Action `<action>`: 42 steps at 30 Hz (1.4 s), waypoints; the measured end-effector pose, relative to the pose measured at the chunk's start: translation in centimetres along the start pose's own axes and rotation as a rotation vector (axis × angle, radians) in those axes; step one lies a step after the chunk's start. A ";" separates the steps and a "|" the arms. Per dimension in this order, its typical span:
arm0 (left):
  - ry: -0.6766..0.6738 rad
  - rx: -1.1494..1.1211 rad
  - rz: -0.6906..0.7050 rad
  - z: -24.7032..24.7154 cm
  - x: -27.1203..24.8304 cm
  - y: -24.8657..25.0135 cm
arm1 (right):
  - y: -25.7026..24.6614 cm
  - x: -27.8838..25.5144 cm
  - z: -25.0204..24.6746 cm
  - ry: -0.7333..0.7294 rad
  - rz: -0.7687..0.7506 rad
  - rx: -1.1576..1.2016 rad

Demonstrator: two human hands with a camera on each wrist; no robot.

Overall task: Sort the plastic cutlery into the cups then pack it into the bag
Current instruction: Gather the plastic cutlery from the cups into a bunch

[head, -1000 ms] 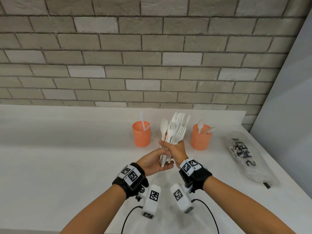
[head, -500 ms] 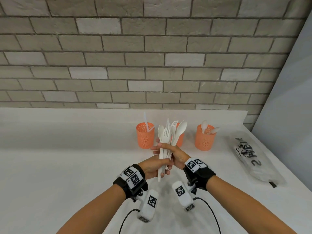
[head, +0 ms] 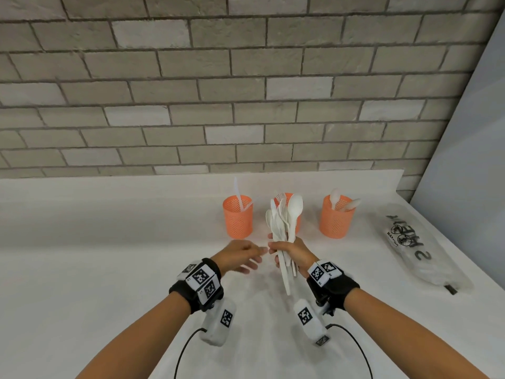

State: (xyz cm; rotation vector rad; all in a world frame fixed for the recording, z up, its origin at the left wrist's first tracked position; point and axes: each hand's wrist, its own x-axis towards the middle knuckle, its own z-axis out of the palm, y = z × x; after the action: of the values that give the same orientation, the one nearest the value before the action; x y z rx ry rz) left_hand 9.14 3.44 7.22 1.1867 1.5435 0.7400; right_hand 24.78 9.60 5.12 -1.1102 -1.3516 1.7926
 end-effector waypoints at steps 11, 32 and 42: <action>0.351 -0.046 0.214 2.8 5.2 4.2 | -0.5 2.5 -1.8 -0.112 0.066 -0.052; 0.437 -0.396 0.168 6.5 9.8 8.0 | -1.1 6.3 -8.5 -0.308 0.043 0.063; 0.636 0.113 0.266 6.1 10.1 7.4 | -0.9 6.0 -7.9 -0.390 0.022 0.133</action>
State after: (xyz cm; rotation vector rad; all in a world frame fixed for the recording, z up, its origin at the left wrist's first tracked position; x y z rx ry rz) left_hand 17.18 14.71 8.50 1.3307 1.9798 1.3131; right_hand 29.16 18.41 3.58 -0.7303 -1.4123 2.1597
